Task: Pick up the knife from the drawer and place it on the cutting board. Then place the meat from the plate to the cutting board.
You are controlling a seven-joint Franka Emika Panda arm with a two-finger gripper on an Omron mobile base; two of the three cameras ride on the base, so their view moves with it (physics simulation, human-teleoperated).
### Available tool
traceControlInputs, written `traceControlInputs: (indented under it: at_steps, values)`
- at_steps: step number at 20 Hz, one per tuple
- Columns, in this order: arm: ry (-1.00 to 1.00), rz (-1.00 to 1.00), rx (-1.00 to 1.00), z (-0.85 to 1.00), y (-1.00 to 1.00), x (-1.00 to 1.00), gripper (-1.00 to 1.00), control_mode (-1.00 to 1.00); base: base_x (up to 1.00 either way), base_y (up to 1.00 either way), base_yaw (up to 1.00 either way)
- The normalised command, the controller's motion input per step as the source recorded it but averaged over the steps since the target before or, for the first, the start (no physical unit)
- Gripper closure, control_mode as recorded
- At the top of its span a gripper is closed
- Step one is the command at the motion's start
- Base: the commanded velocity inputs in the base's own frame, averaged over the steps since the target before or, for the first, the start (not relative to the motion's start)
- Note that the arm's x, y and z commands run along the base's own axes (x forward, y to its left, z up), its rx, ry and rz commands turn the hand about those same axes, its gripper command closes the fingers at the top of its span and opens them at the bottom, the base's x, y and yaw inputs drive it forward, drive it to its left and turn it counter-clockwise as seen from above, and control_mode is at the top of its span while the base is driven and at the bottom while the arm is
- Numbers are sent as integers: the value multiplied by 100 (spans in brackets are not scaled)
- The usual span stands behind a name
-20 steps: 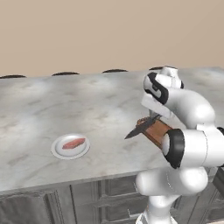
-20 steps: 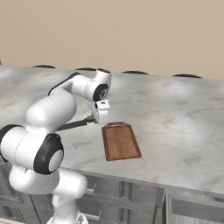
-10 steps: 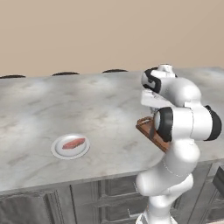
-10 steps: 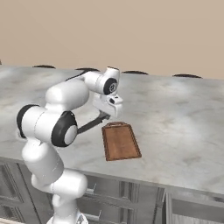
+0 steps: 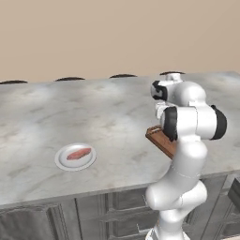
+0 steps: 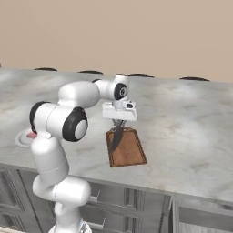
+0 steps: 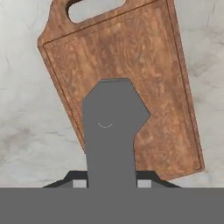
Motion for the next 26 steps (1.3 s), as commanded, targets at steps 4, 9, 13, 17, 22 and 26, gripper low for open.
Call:
traceControlInputs:
  at_steps: [4,9,13,17,22,26]
  values:
    - [-4,56,3,-38,-36,20,100,-100,0,0,0]
    - [-7,44,4,-34,-15,14,100,-100,0,0,0]
    - [-11,26,13,-35,0,5,100,-100,0,0,0]
    - [-12,7,14,-14,0,2,100,-100,0,0,0]
    - [-2,0,6,-1,-1,29,100,-100,0,0,0]
    - [0,-8,5,0,-1,32,100,-100,0,0,0]
